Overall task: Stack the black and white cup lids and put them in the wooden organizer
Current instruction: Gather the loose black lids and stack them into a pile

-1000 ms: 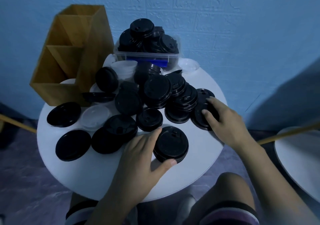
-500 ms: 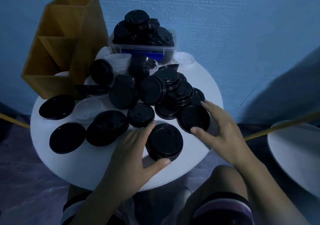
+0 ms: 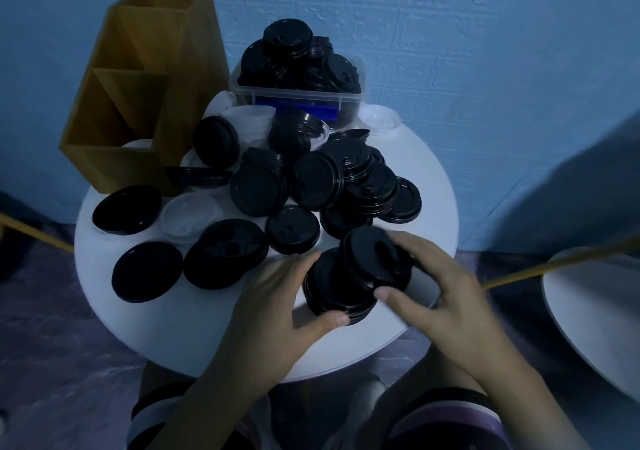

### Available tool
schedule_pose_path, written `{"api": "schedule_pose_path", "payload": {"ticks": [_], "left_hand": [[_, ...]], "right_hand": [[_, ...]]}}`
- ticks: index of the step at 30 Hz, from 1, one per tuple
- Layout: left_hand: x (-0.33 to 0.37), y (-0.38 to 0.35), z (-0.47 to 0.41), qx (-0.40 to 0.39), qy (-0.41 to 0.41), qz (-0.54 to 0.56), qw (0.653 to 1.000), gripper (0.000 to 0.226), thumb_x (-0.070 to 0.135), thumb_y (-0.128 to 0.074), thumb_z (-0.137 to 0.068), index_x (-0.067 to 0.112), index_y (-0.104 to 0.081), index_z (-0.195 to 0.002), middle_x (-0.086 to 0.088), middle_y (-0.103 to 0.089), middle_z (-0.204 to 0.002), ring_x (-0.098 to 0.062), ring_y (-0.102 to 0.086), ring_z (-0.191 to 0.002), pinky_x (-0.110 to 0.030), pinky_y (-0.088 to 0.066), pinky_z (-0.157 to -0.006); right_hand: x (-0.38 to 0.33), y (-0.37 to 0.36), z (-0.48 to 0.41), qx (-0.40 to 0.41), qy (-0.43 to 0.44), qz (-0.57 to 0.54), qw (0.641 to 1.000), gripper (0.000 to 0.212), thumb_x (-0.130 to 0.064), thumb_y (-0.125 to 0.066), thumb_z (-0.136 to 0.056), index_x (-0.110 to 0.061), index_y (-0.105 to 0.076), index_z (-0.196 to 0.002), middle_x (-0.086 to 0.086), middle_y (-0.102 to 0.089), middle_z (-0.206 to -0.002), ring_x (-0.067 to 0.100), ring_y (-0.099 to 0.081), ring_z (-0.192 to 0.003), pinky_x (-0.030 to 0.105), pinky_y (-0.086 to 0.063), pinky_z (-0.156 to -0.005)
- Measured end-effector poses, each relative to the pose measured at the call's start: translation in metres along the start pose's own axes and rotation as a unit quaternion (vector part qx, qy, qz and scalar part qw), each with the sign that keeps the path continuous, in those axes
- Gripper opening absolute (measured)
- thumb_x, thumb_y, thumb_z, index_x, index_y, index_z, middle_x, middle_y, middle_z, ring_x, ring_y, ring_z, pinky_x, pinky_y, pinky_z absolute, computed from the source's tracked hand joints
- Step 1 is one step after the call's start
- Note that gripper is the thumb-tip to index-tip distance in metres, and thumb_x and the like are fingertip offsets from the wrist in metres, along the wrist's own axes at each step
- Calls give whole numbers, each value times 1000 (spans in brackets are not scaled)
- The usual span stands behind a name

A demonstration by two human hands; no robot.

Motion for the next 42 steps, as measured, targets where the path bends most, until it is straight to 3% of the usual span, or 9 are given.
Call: {"api": "schedule_pose_path", "payload": {"ticks": [7,11,20,25,31,34,36,39,42], "left_hand": [[-4,-4,-3,-14,6,19,1000,84,69,-70,-68,46,-42,-145,42,-44,-129,21,-34,-123,-1,-22,-98],[-10,-5,-2,-19,20,32,999,103,66,-78,-67,45,-26,-153,48,-37,-125,28,-28,-122,2,-20,-98],[-4,1,-2,2,-11,56,998,64,61,-56,-87,46,-39,-147,56,-34,-133,20,-34,-131,-1,-22,-103],[-7,-1,-2,3,-4,38,999,66,65,-53,-86,42,-43,-147,50,-40,-131,20,-33,-131,-4,-24,-104],[-4,-2,-3,-8,-8,2,1000,70,66,-49,-88,33,-46,-150,33,-42,-135,14,-32,-130,-9,-24,-103],[-6,-2,-2,-14,-8,2,1000,69,66,-49,-89,34,-46,-150,31,-48,-137,4,-40,-133,-15,-28,-105],[-5,0,-3,-10,-9,2,1000,69,65,-49,-89,32,-47,-149,25,-54,-138,2,-42,-132,-16,-29,-105],[-3,0,-4,-4,-17,-4,1000,68,64,-51,-89,31,-48,-149,32,-49,-132,10,-39,-128,-11,-28,-102],[-3,1,-2,5,-21,3,1000,67,63,-52,-88,36,-46,-149,50,-40,-129,20,-34,-128,-4,-27,-100]], "right_hand": [[-2,-32,1,-67,3,64,996,71,-62,-69,-77,-42,-54,-142,-33,-42,-147,-11,-39,-136,6,-30,-109],[-5,-37,0,-79,3,83,993,69,-66,-64,-75,-45,-54,-140,-36,-39,-145,-15,-38,-134,0,-27,-104],[-7,-39,-1,-100,13,120,988,68,-52,-77,-81,-43,-52,-143,-28,-39,-150,-27,-31,-126,-3,-22,-101],[-9,-40,1,-93,24,122,988,71,-70,-60,-77,-46,-50,-144,-50,-28,-144,-33,-26,-125,-6,-21,-98],[4,-48,8,-92,8,125,988,67,-78,-49,-84,-58,-34,-146,-35,-19,-160,-19,-20,-143,-1,-18,-110],[9,-51,10,-109,-1,135,985,64,-84,-42,-82,-74,-20,-141,-43,-7,-158,-11,-4,-149,3,-9,-114],[5,-49,8,-96,21,149,984,64,-83,-40,-84,-68,-23,-144,-38,-12,-159,-18,5,-145,3,-3,-114],[-4,-45,6,-55,66,154,984,68,-72,-44,-92,-39,-37,-151,-13,-26,-160,-25,5,-141,7,1,-117],[-5,-46,9,-76,51,140,986,66,-70,-48,-91,-44,-35,-151,-20,-21,-160,-28,6,-139,7,3,-117]]}}
Point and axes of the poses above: each hand's wrist, its own z-axis away from the middle knuckle, its own y-axis out of the back of the hand, x = y × z, the point moved 8 cm from there along -z, towards the middle knuckle
